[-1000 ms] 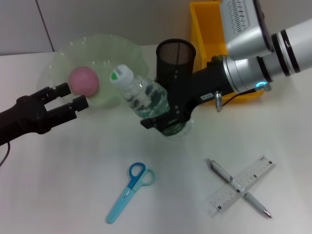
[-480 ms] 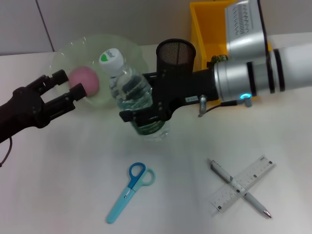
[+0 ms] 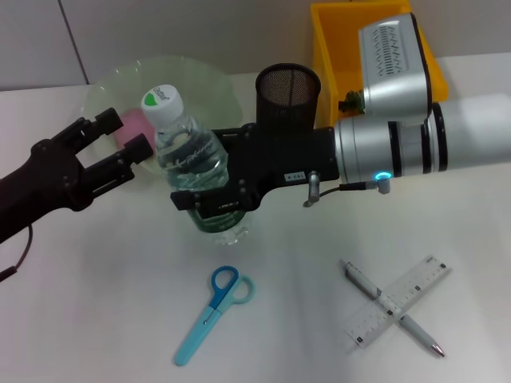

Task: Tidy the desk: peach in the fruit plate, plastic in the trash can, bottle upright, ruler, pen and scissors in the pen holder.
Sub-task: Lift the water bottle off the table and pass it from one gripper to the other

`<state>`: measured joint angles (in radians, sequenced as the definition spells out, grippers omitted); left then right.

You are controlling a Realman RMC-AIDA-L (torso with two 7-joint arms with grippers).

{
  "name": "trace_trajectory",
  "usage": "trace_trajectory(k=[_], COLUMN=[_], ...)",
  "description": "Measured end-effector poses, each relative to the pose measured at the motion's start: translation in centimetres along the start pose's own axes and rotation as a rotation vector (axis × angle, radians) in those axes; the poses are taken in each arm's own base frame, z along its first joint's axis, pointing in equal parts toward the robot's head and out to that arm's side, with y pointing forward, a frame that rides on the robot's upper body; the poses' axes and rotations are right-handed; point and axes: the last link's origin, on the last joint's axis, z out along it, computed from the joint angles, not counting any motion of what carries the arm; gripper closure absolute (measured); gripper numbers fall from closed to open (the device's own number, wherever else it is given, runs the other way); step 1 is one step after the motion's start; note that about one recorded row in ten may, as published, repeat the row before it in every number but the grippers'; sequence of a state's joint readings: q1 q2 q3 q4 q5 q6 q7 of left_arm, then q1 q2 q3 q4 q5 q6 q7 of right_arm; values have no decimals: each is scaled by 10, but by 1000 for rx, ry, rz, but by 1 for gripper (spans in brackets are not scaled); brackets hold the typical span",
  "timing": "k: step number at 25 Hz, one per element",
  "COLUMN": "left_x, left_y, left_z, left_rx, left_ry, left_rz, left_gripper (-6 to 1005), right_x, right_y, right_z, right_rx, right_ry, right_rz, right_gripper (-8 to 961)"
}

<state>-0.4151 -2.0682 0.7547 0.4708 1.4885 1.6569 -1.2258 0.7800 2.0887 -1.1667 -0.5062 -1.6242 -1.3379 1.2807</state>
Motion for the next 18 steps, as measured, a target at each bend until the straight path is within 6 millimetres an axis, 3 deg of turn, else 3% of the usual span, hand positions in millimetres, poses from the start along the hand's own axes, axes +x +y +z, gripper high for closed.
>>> trace_trajectory(k=[18], left_x=[-4], left_y=[9], left_z=[11], left_rx=[-57], left_ry=[35], left_rz=[9], left_gripper=[222], right_x=[8], right_y=[10], right_z=[8], right_rx=[-31], right_ry=[-15], right_rz=[20], right_gripper=[189])
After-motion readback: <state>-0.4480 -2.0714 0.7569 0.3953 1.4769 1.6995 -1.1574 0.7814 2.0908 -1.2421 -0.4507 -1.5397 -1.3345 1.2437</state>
